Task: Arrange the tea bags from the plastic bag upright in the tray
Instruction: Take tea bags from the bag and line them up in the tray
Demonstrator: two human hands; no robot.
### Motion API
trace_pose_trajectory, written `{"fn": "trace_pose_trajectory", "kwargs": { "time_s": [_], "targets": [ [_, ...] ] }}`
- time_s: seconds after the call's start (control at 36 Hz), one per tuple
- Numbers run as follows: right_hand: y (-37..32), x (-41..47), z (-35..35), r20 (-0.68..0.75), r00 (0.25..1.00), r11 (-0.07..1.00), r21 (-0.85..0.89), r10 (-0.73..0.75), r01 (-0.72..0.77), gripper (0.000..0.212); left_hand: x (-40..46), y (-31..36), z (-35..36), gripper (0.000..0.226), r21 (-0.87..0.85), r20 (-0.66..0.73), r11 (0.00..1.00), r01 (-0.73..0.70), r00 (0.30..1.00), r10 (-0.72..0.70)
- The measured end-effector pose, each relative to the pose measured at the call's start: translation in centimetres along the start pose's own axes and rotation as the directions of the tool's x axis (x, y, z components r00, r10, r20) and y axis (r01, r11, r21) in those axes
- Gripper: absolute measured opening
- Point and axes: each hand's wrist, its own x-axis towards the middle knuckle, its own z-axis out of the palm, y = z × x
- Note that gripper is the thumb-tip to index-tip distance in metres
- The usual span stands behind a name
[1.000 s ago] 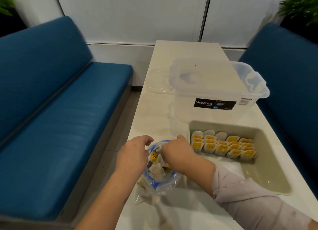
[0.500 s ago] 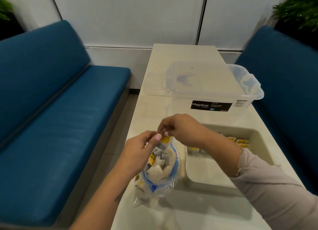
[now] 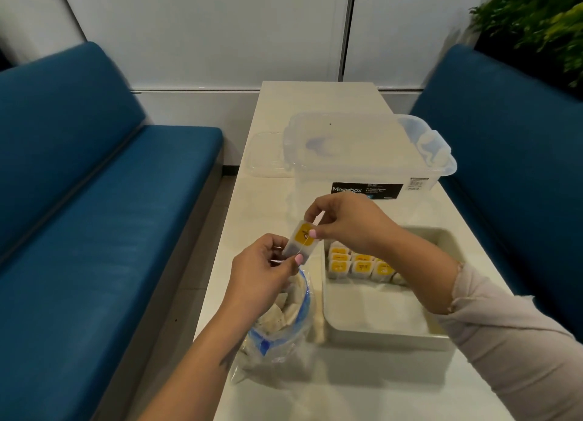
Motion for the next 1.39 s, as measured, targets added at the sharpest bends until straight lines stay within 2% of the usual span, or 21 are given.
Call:
{"fn": "trace_pose_trajectory", "kwargs": {
  "time_s": [0.19,0.31,0.47,0.58,0.64,0.81,0.86,1.0,1.19,1.39],
  "targets": [
    [1.7,-0.9,-1.3,-0.049,0.998,0.999,0.031,0.045,-0.044,0.019,0.1,1.0,2.0,0.015,-0.022,0.045,0.999,0.029,0.999,-0.028],
    [3.1,-1.1,-1.7,-0.064,0.994,0.996,0.018,0.086,-0.085,0.02,0.3,1.0,2.7,0.023,0.03,0.08,0.999,0.025,0.996,-0.027],
    [5.7,-1.2,-1.8,-0.046,0.988,0.983,-0.1,0.148,-0.152,0.016,0.4,-0.3,3.1,0.028,0.307,0.041,0.952,-0.02,0.999,0.008],
    [7.2,-1.0,-0.8,-0.041,0.983,0.952,-0.249,0.176,-0.181,0.011,0.1,-0.3,3.5,0.036,0.509,0.08,0.859,-0.049,0.997,0.009],
    [7.9,-0.6,-0.1,-0.019,0.983,0.925,-0.333,0.184,-0.18,0.01,0.0,-0.5,3.7,0.04,0.557,0.092,0.828,-0.065,0.996,0.016],
    [9.3,0.5,2.5,0.0,0.992,0.825,-0.554,0.129,-0.108,0.016,-0.1,-0.9,3.7,0.034,0.558,0.126,0.825,-0.092,0.992,0.026],
    [9.8,0.9,3.5,0.002,0.991,0.8,-0.59,0.13,-0.104,0.014,-0.1,-0.9,3.8,0.039,0.556,0.129,0.826,-0.087,0.991,0.017],
    [11.0,1.5,4.9,-0.02,0.992,0.775,-0.623,0.127,-0.111,0.012,-0.1,-1.3,4.0,0.059,0.609,0.145,0.789,-0.083,0.989,-0.008],
    [10.5,0.8,4.9,-0.026,1.0,0.759,-0.651,0.011,-0.026,0.021,0.0,-1.3,4.1,0.054,0.638,0.182,0.754,-0.156,0.982,0.05],
    [10.0,0.7,5.0,-0.024,0.999,0.767,-0.641,0.033,-0.041,0.021,0.1,-1.1,4.1,0.055,0.63,0.172,0.763,-0.14,0.984,0.039]
  ]
}}
